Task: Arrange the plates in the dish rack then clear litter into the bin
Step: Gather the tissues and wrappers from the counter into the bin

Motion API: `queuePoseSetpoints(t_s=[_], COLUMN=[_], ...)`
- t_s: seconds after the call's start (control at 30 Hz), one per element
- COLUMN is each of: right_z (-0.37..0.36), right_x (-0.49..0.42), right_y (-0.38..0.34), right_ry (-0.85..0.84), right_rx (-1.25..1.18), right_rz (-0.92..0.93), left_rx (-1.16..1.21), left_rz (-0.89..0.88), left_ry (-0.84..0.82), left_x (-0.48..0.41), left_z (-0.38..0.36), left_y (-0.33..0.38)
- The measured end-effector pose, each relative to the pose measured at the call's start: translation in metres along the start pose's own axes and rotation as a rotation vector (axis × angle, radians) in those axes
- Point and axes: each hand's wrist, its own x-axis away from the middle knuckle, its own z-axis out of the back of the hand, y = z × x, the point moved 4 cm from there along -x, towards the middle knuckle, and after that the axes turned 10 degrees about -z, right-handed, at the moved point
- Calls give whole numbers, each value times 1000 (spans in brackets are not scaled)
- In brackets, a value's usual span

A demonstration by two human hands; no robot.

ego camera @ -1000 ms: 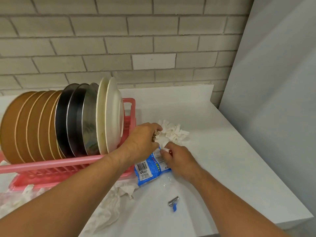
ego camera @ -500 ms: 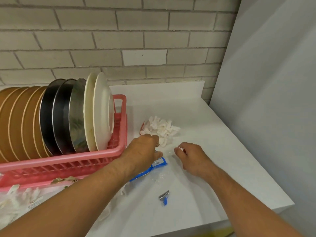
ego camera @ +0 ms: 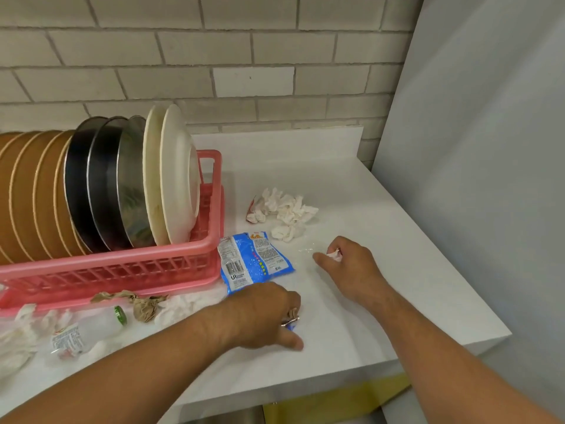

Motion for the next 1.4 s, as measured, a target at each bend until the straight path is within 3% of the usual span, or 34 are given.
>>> queuePoseSetpoints(t_s=[0.2,0.43,0.57,0.77,0.9,1.03,1.13,1.23,1.3,1.4], right_z=[-7,-23,-29,-48,-74,-107,-130,-153,-169,-195], right_x=[22,43,69,124,175,224,249,270,283,293], right_y=[-3,7,2,-23,-46,-59,-61,-55,-43,-15], right_ry=[-21,-40,8,79,32,-32,-68,-109,-164,-240], right_rx=[70,-84,5,75,-65,75,199,259,250,235], right_rz=[2,-34,46,-27,-65,-16,21,40,0,-73], left_rx=[-58,129,149,171,279,286,265,224,218,235], left_rz=[-32,13,-41,-65,-72,-55,-158,-263,-265,-188], left_ry=[122,281,316,296,467,591,528,312,222,217], left_x=[2,26,43,95,150,201,229,248,255,258], left_z=[-11,-15,-19,-26,-30,-46,-66,-103,-130,-168], left_y=[3,-4,1,-13,-28,-41,-45,-39,-37,-47])
